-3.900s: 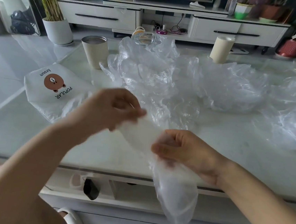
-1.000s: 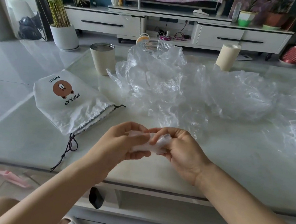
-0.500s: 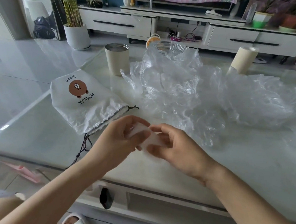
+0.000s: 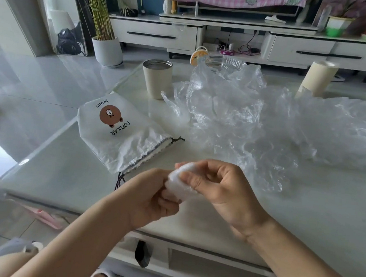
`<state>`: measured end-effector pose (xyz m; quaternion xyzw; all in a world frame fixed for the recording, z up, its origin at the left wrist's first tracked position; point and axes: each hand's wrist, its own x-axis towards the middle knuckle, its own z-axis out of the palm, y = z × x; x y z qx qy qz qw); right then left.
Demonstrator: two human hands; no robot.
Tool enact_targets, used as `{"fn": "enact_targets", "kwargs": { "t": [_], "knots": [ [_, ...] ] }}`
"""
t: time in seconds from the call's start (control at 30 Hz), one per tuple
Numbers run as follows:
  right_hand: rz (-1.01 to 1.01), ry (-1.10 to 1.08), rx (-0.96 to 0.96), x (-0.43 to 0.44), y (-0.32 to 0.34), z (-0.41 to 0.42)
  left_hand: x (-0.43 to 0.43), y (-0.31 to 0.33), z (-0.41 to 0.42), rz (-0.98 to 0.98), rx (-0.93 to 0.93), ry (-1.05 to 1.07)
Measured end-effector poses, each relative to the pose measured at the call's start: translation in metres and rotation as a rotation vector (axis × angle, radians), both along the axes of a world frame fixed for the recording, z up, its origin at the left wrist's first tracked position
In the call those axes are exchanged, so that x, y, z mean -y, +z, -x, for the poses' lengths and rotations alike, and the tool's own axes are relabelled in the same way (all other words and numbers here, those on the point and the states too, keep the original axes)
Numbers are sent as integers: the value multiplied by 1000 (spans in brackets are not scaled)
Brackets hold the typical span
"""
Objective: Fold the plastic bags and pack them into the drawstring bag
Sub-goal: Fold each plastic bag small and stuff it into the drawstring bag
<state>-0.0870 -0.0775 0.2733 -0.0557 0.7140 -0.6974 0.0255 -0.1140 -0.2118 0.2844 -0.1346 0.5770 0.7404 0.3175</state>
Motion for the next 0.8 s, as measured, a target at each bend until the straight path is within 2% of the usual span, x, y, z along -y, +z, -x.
{"fn": "enact_targets", "kwargs": {
  "t": [0.03, 0.07, 0.13, 0.17, 0.2, 0.27, 0.37, 0.43, 0.53, 0.7, 0.8],
  "knots": [
    [6, -45, -3, 1, -1, 3, 2, -4, 3, 105, -106, 22],
    [5, -78, -1, 2, -2, 6, 6, -10, 8, 283, -302, 48],
    [-29, -103, 22, 1, -5, 12, 17, -18, 15, 731, -818, 151],
    [-53, -94, 46, 1, -7, 15, 23, -20, 19, 941, -1004, 158],
    [-68, -75, 73, 0, -8, 16, 30, -23, 24, 1124, -1096, 102],
    [-63, -41, 109, 0, -12, 16, 42, -31, 34, 1335, -1013, -59],
    [-149, -50, 78, 5, -15, 13, 48, -36, 40, 1390, -873, -140],
    [-235, -89, 35, 7, -15, 14, 49, -42, 42, 1401, -927, -168],
    [-231, -150, -1, 10, -16, 15, 55, -47, 45, 1388, -1031, -147],
    [-145, -171, -37, 17, -18, 18, 62, -45, 50, 1384, -1090, 12],
    [-140, -188, -145, 18, -16, 19, 55, -40, 39, 1353, -1183, 113]
  ]
}}
